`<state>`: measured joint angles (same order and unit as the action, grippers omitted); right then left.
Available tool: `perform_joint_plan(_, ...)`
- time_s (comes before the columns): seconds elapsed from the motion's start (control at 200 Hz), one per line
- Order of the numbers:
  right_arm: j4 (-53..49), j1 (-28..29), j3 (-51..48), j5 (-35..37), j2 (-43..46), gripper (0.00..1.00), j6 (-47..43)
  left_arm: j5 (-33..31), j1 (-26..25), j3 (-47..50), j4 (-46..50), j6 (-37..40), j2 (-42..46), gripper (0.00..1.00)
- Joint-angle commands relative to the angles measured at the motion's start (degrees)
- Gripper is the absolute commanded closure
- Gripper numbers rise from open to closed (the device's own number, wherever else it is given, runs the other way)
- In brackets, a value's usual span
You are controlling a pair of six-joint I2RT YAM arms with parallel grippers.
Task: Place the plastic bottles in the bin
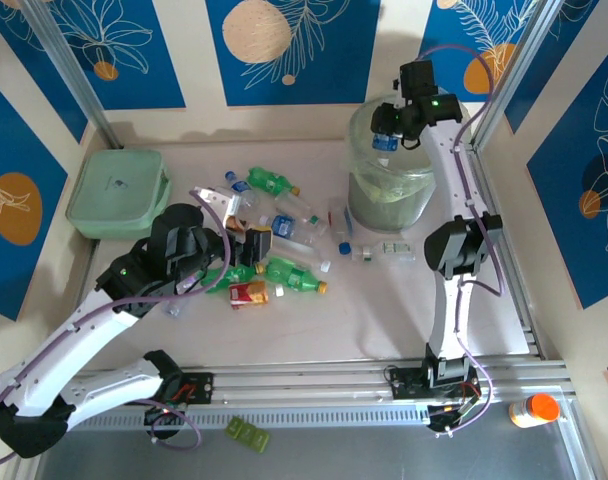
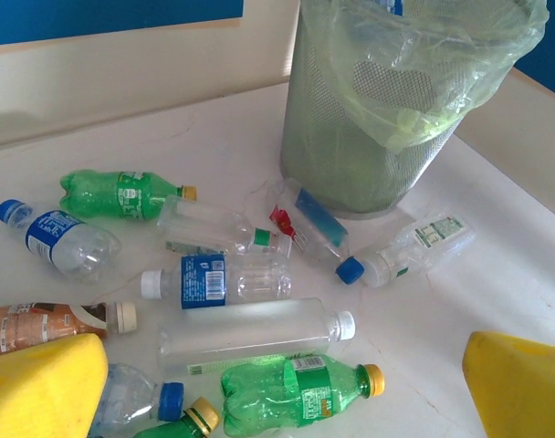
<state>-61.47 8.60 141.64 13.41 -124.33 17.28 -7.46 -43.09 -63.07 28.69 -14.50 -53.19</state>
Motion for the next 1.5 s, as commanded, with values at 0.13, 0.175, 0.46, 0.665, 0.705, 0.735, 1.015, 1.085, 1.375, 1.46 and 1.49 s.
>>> perform_joint_plan(0.13, -10.2, -1.6, 6.9, -3.1, -6.8, 0.54, 1.8, 0.8, -0.3, 0.9, -2.0, 0.7, 2.0, 0.00)
perform_joint_plan(0.175, -10.7, -1.5, 7.4, -3.5, -7.9, 0.53, 1.3, 1.0, -0.3, 0.9, -2.1, 0.6, 1.9, 0.00)
perform_joint_plan(0.46, -12.1, -0.8, 6.0, -3.8, -12.3, 0.44, 0.3, 1.0, -0.3, 0.9, -2.0, 0.8, 1.7, 0.00)
perform_joint_plan(0.665, -12.0, -0.5, 6.3, -3.7, -11.6, 0.27, 0.3, 0.6, -0.2, 0.9, -2.1, 1.1, 2.0, 0.00)
perform_joint_plan(0.705, -12.0, -0.5, 6.2, -3.6, -11.3, 0.25, 0.3, 0.8, -0.2, 1.0, -2.1, 1.1, 1.9, 0.00)
perform_joint_plan(0.735, -11.9, -0.5, 6.3, -3.5, -11.1, 0.23, 0.4, 1.1, -0.2, 1.0, -2.1, 1.1, 1.8, 0.00)
perform_joint_plan(1.015, -11.3, 0.4, 7.0, -2.6, -6.6, 0.25, 2.2, 1.0, -0.2, 0.8, -1.9, 0.6, 1.5, 0.00)
perform_joint_plan(1.085, -11.3, 1.0, 8.5, -2.3, -3.9, 0.26, 2.7, 1.1, -0.2, 0.4, -1.5, -0.2, 1.2, 0.00)
perform_joint_plan(1.375, -9.1, 6.6, 3.3, 3.5, 12.6, 0.29, 0.8, -6.6, -0.2, -4.1, 7.3, -6.4, 1.1, 0.01)
perform_joint_plan(1.46, -9.2, 10.4, 0.0, 6.0, 17.2, 0.29, -1.3, -7.9, -0.2, -4.3, 9.8, -8.5, 1.9, 0.01)
perform_joint_plan(1.49, -8.5, 12.1, -2.6, 8.3, 19.4, 0.29, -1.7, -7.9, -0.2, -4.0, 10.4, -9.5, 2.3, 0.01)
